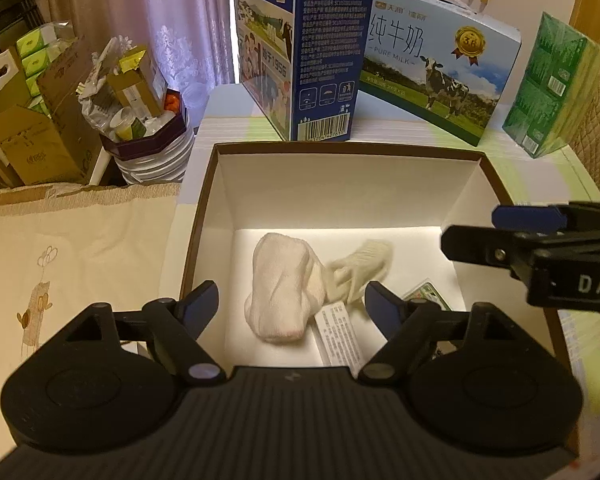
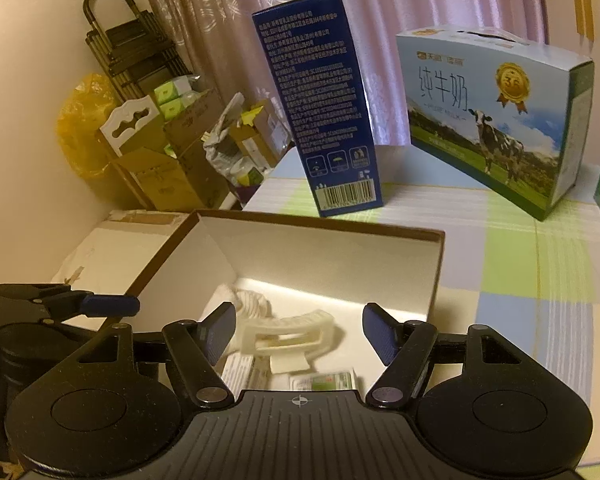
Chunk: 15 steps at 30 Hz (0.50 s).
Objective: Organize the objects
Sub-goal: 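Lower the cloth and holder into the shoebox and open both grippers, then withdraw both tools from the shoebox toward the remaining table items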
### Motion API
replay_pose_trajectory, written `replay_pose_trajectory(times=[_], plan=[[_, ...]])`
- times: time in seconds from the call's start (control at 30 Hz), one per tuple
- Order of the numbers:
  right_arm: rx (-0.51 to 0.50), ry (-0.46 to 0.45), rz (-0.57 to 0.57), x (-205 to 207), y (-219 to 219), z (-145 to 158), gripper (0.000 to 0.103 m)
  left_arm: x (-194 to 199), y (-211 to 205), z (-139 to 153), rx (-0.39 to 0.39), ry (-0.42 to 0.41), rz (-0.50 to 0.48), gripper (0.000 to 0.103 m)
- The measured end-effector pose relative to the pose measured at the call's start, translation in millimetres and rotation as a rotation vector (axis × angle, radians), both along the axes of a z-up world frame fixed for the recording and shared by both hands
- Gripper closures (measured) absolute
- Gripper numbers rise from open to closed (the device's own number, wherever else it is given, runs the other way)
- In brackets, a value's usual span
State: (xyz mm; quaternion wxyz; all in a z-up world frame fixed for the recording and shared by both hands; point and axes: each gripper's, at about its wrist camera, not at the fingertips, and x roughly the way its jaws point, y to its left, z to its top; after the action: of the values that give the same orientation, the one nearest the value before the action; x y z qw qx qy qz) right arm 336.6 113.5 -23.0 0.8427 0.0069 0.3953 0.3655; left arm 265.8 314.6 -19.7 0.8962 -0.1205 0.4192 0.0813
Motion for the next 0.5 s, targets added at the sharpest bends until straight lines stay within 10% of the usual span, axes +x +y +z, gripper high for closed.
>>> replay_pose_trajectory(times=[0.5], plan=[[-0.042,-0.024,0.05,-56.7,-26.2,19.8,0.029,-55.0,-14.3,31.1,-0.024,-0.045,0.033,0.016]])
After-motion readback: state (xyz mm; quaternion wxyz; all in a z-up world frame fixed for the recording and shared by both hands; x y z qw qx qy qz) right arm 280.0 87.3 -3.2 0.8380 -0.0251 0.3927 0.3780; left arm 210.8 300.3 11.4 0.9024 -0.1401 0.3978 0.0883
